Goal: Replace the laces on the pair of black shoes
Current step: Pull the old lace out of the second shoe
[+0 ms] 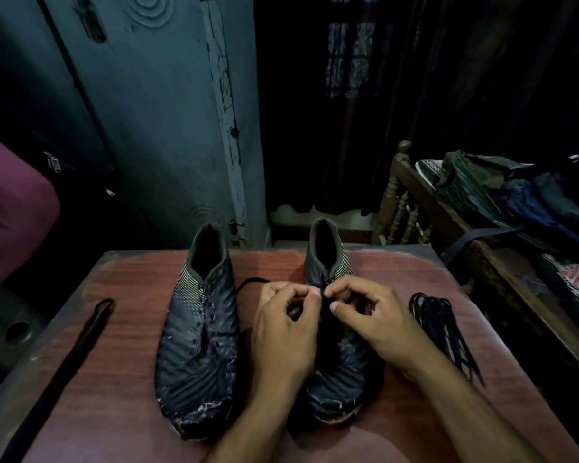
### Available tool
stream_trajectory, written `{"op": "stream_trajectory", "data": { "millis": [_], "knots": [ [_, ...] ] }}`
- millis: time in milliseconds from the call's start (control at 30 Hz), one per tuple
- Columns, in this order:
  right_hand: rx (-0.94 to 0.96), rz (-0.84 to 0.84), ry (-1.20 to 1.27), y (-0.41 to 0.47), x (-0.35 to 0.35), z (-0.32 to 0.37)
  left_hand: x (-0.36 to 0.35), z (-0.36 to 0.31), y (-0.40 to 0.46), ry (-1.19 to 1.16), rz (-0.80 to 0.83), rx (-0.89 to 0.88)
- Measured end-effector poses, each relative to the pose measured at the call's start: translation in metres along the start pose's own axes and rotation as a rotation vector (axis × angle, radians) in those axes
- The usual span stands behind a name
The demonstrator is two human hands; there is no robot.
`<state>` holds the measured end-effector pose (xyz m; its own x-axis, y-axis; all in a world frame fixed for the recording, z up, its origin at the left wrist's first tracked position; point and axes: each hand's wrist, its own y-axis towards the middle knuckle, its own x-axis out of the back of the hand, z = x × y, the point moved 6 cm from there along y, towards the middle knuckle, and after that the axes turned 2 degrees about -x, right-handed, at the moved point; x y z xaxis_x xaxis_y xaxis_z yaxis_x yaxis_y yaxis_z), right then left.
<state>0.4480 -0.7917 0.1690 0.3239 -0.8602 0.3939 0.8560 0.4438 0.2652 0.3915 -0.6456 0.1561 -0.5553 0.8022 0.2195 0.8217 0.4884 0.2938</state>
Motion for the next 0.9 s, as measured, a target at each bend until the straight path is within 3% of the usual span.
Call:
{"op": "stream_trajectory", "data": {
  "millis": [300, 467, 700, 900],
  "knots": [
    [-0.003, 0.145, -0.037, 0.0, 0.0, -0.005, -0.004, 0.012, 0.003, -0.21, 0.035, 0.105],
    [-0.024, 0.115, -0.001, 0.0, 0.0, -0.004, -0.004, 0.014, 0.004, -0.271, 0.031, 0.125],
    [-0.122, -0.039, 0.219, 0.002, -0.003, -0.006, -0.014, -0.007, -0.001, -0.071, 0.199, -0.113],
    [-0.088, 0.015, 0.196, 0.001, -0.004, -0.004, -0.015, -0.008, -0.004, -0.133, 0.219, -0.088]
  ]
}}
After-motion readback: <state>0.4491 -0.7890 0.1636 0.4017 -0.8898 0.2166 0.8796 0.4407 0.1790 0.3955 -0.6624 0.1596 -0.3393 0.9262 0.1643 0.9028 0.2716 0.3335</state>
